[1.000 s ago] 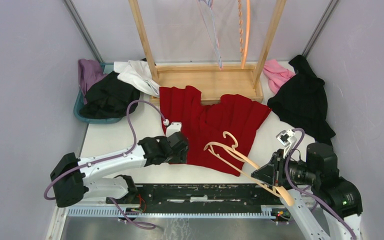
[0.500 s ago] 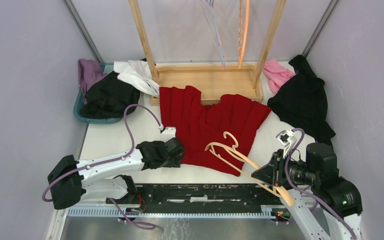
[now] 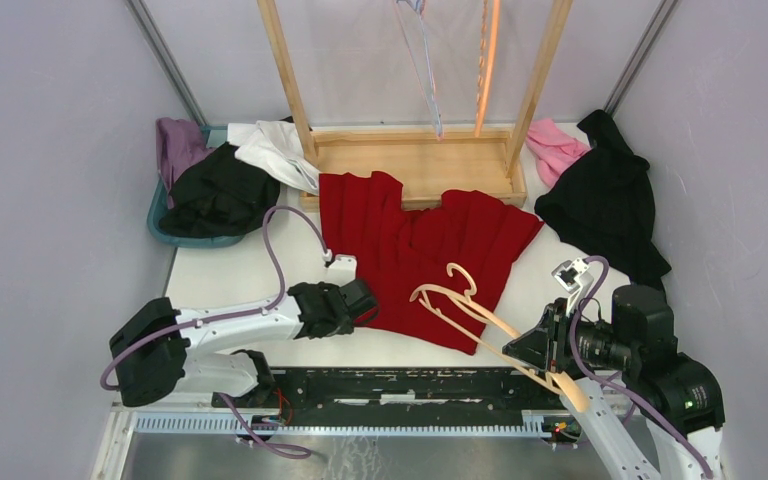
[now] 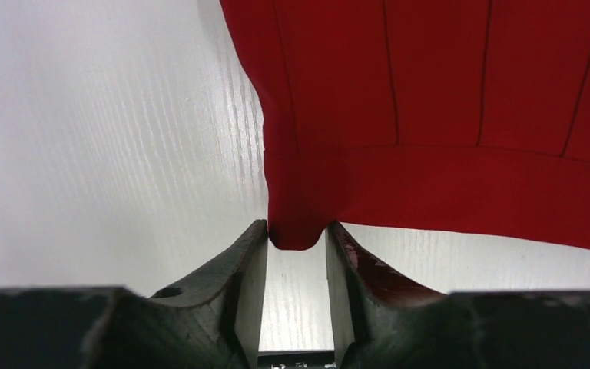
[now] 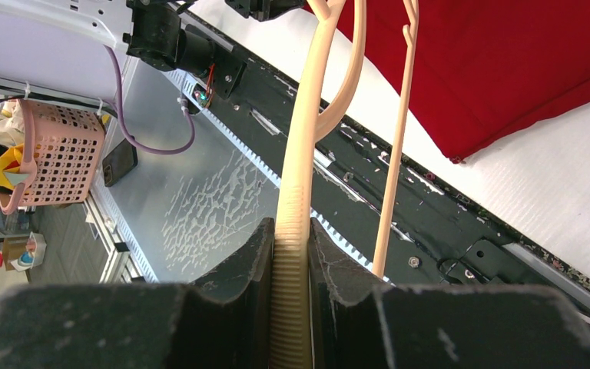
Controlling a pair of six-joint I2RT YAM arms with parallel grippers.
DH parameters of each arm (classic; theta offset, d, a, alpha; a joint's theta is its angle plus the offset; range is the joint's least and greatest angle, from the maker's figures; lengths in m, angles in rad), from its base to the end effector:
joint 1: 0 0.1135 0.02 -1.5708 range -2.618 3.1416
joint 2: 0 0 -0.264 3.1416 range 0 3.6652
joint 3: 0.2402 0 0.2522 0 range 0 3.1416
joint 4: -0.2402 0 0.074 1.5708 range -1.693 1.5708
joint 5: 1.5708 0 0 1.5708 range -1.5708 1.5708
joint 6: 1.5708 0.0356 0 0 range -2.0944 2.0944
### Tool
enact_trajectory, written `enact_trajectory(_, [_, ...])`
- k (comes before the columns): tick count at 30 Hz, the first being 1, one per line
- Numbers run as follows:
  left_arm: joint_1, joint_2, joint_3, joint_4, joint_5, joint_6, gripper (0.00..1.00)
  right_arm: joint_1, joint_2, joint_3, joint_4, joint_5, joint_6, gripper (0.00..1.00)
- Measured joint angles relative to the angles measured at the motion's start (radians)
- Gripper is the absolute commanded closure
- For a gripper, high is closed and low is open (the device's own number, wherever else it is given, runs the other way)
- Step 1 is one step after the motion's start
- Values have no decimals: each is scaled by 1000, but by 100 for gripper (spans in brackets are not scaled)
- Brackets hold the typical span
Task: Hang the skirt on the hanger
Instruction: Hang the skirt on the hanger.
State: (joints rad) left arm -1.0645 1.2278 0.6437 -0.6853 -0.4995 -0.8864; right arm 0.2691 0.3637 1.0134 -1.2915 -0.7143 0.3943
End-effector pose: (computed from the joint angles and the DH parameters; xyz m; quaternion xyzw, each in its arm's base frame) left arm 0.1118 -0.1665 0.1766 0.0482 0.9575 0.0166 0.2839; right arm 0.0062 0.0259 0.3430 -0.1039 0.8458 0.4322 0.2950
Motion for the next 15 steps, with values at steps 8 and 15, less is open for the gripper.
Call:
enact_trajectory(8, [0,67,8,39,-7,18,96,0,0,0,0,0,-2,99])
enact_trajectory(15, [0,87,68,38,-6,26,97,0,0,0,4,-19,-2,99])
